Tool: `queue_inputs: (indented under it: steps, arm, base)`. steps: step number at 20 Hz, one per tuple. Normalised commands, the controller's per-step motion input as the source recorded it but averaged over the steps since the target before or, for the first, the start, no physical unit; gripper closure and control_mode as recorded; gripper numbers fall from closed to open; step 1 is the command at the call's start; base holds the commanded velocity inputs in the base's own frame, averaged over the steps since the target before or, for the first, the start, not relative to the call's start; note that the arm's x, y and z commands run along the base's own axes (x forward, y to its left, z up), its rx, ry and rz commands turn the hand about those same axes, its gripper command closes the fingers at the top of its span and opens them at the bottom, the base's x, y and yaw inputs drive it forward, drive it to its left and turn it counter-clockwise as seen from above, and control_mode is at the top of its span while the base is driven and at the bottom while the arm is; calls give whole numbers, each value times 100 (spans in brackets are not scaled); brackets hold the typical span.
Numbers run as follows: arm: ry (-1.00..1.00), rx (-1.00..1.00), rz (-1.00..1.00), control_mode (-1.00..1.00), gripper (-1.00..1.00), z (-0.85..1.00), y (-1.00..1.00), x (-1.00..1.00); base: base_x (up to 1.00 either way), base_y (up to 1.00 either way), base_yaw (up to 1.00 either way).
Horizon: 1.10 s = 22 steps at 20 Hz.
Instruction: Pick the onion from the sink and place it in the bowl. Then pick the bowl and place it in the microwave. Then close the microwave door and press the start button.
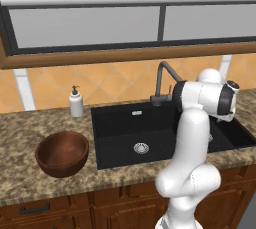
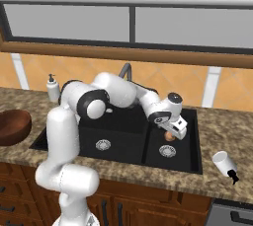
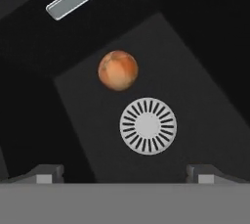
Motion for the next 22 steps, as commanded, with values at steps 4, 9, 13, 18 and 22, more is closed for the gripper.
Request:
queue_inputs:
  steps: [4, 9, 13, 18, 22]
  arm:
    - [6, 1, -7, -100, -100, -22, -2, 27]
    - [3, 0, -6, -100, -100, -32, 0, 34]
    - [-5, 0, -2, -100, -100, -50, -1, 43]
    - [0, 0, -2, -100, -100, -24, -13, 32]
    - [2, 0, 0, -100, -100, -18, -30, 36]
  base:
    - [0, 0, 0]
    - [0, 0, 0]
    - [0, 0, 0]
    - [0, 0, 0]
    - [0, 0, 0]
